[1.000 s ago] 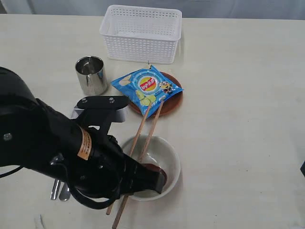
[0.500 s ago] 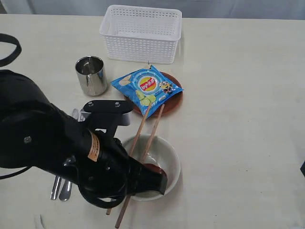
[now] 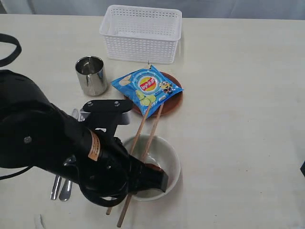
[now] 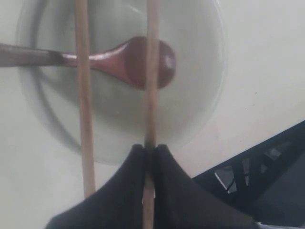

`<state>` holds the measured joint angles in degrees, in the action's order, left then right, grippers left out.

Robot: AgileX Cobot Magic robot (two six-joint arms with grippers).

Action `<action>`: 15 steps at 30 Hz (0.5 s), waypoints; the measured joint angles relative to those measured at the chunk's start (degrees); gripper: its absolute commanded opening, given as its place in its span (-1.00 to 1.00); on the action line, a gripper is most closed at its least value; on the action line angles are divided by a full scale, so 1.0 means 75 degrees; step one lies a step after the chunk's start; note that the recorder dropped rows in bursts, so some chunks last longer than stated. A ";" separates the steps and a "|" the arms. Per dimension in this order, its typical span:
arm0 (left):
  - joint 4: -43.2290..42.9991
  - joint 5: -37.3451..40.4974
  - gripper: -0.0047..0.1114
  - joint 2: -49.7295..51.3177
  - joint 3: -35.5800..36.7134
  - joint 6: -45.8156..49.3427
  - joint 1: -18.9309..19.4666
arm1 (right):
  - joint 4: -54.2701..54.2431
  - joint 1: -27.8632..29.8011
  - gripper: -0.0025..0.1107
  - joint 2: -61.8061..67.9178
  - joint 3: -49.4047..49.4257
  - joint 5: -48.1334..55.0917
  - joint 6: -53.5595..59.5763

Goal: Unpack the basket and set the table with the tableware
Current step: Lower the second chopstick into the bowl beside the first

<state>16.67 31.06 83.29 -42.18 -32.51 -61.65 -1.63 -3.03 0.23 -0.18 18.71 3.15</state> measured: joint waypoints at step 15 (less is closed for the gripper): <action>-0.0668 -0.0295 -0.91 0.0002 0.0000 -0.0325 0.0000 | 0.0000 0.0000 -0.96 0.0000 0.0000 0.0000 0.0000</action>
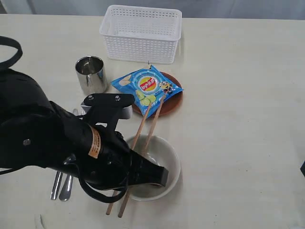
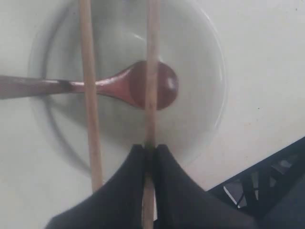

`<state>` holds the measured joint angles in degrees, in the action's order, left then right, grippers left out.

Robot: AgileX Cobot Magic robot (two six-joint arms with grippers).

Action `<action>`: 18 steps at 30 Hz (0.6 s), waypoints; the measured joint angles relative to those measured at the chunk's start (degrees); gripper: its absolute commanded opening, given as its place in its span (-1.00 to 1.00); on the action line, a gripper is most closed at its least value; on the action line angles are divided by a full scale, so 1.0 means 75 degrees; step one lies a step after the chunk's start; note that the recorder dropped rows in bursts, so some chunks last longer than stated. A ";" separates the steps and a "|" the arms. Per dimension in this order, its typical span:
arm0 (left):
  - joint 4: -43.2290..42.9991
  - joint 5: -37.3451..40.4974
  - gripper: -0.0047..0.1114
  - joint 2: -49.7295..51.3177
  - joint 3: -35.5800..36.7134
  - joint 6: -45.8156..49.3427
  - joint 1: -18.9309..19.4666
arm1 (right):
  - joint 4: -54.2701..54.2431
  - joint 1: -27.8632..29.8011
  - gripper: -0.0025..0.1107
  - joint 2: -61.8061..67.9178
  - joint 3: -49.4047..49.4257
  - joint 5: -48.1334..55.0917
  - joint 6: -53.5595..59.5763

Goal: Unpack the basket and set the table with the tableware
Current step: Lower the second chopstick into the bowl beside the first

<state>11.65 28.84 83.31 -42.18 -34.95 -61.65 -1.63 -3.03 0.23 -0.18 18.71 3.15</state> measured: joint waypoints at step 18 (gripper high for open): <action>-0.0063 -0.0258 -0.91 0.0446 0.0000 -0.0025 0.0000 | 0.0000 0.0000 -0.96 0.0000 0.0000 0.0000 0.0000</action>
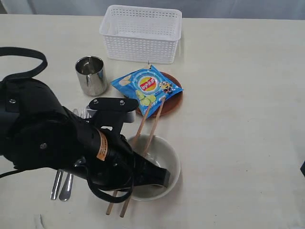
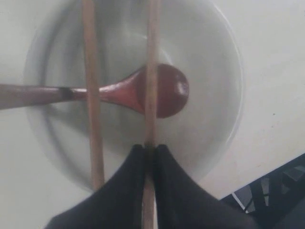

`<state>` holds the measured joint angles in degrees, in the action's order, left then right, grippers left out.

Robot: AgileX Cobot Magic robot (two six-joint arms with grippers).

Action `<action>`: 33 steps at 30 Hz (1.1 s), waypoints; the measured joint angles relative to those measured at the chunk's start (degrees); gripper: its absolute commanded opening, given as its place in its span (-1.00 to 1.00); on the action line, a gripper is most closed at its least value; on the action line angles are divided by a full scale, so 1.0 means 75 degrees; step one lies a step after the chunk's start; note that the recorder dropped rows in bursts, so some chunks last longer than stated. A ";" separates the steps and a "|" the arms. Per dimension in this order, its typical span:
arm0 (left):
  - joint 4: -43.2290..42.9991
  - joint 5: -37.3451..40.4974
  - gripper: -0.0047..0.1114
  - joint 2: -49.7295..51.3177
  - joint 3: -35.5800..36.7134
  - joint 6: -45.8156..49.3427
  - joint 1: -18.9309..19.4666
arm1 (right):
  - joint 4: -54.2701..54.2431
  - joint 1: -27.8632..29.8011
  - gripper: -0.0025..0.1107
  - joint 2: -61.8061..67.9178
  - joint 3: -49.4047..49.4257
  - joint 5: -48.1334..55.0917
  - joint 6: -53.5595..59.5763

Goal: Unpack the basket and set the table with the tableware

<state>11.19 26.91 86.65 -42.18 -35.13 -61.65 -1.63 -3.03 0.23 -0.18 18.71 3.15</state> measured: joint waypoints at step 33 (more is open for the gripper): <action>-0.0017 -0.0169 -0.25 0.0000 -0.0135 0.0039 0.0000 | 0.0000 0.0000 -0.96 0.0000 0.0000 0.0000 0.0000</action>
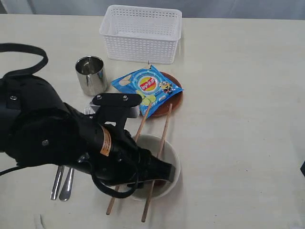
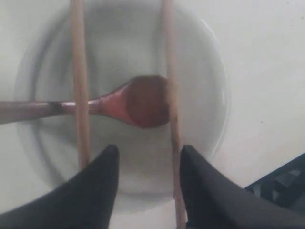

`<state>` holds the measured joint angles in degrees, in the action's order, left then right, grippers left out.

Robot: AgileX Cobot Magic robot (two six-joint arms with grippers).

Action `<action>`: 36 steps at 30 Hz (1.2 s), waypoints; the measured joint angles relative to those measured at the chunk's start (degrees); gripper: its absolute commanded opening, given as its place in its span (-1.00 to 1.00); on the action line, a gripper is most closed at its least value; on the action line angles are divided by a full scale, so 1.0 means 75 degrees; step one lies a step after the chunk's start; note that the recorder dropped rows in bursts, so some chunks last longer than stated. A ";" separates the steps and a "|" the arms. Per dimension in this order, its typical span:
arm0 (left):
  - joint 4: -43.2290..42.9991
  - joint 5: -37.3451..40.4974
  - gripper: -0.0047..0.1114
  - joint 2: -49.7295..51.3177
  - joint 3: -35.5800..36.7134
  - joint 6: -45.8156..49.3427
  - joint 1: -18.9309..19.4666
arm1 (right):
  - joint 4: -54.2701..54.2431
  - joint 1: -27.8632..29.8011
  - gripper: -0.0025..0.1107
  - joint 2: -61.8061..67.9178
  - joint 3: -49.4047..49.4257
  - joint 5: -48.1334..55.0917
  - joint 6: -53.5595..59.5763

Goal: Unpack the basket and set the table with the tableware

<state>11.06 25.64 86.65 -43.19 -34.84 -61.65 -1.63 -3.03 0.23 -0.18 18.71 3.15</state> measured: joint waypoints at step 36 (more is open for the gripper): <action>-0.2308 0.3545 0.30 0.1521 -0.3067 0.0680 0.0000 | 0.0000 0.0000 -0.96 0.0000 0.0000 0.0000 0.0000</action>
<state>-6.25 52.22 98.06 -66.19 -29.74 -61.65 -1.63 -3.03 0.23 -0.18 18.71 3.15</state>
